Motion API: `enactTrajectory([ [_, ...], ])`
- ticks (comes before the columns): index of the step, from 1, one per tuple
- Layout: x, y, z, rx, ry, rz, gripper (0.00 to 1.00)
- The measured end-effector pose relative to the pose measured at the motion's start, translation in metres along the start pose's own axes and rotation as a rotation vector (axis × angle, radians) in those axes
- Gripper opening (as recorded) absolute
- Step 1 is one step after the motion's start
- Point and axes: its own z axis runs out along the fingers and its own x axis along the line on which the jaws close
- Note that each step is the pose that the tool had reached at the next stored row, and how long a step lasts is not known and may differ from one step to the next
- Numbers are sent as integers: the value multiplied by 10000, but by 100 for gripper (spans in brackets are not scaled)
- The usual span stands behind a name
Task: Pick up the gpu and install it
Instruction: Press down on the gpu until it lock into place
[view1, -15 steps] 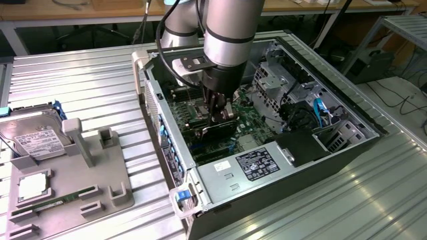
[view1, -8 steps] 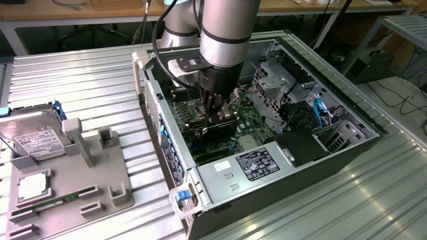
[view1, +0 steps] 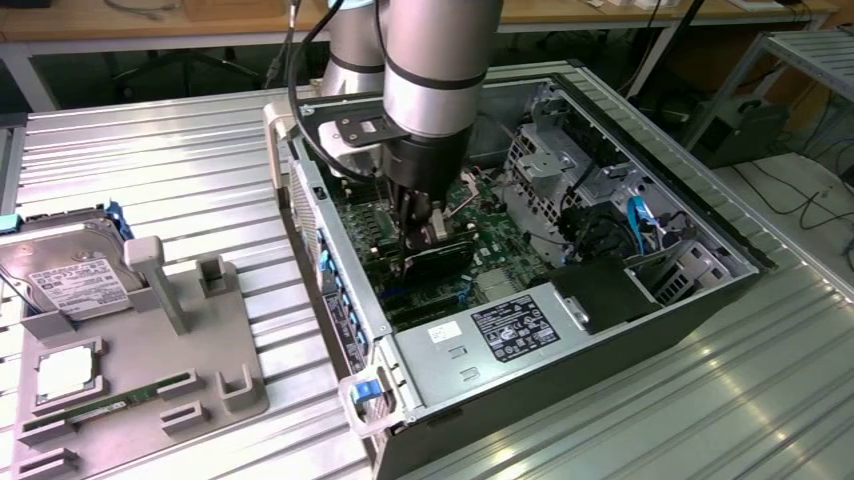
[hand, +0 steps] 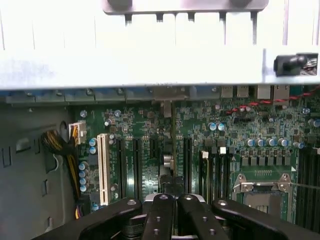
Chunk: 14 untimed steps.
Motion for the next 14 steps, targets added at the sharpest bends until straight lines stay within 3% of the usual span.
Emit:
enactTrajectory([
  [4, 0, 8, 1, 0, -1, 0, 11],
  [14, -2, 10, 143, 1, -2, -1, 11],
])
